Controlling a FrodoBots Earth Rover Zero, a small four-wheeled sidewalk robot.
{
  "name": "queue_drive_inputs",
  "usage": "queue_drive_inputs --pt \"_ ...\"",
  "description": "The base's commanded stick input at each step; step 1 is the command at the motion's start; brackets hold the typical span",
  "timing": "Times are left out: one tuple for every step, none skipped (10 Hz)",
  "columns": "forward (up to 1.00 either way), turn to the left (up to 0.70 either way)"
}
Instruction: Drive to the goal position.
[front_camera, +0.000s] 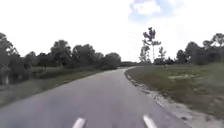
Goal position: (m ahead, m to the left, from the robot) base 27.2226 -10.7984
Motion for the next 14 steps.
queue_drive_inputs --pt "0.85 0.00" --pt "0.85 0.00" --pt "0.85 0.00" --pt "0.85 0.00" --pt "0.85 0.00" --pt "0.85 0.00" --pt "0.85 0.00" --pt "0.85 0.00" --pt "0.85 0.00" --pt "0.85 0.00" --pt "0.85 0.00" --pt "0.85 0.00" --pt "0.85 0.00" --pt "0.85 0.00"
